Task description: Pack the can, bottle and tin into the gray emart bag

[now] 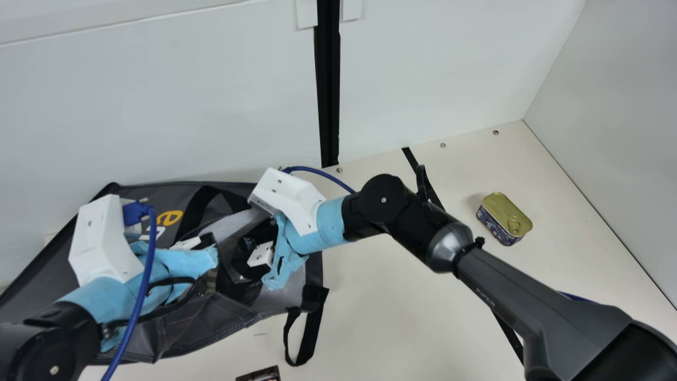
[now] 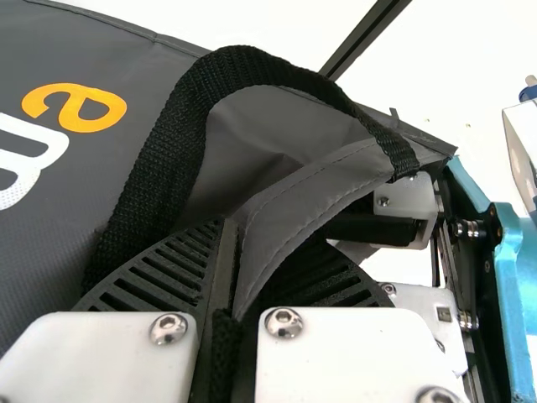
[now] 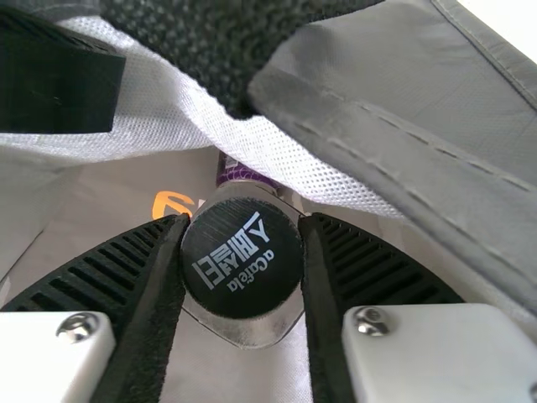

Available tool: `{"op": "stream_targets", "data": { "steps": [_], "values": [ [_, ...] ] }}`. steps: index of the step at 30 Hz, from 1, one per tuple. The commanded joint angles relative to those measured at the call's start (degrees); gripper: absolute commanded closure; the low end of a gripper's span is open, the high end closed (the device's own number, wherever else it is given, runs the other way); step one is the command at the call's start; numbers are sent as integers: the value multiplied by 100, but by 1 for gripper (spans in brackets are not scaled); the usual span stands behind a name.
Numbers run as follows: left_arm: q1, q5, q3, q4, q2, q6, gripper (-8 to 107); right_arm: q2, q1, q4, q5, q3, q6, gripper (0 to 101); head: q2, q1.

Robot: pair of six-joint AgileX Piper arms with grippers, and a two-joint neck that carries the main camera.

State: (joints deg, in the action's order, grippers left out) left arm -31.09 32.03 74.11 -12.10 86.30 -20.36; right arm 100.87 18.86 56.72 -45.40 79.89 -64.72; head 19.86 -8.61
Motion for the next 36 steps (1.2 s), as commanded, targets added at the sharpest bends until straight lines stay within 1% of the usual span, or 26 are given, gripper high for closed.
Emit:
{"op": "stream_targets", "data": {
  "steps": [1,11,23,36],
  "values": [
    [0,0,0,0,0,0,89,-6,-2,-11,-27,8,13,45,14,-139],
    [0,0,0,0,0,0,89,-89,-36,-41,-62,11,27,11,14,-139],
    [0,0,0,0,0,0,89,-368,-136,-120,-139,-136,94,10,14,-139],
    [0,0,0,0,0,0,89,-821,-269,-288,-212,-317,309,10,14,-139]
  ]
}}
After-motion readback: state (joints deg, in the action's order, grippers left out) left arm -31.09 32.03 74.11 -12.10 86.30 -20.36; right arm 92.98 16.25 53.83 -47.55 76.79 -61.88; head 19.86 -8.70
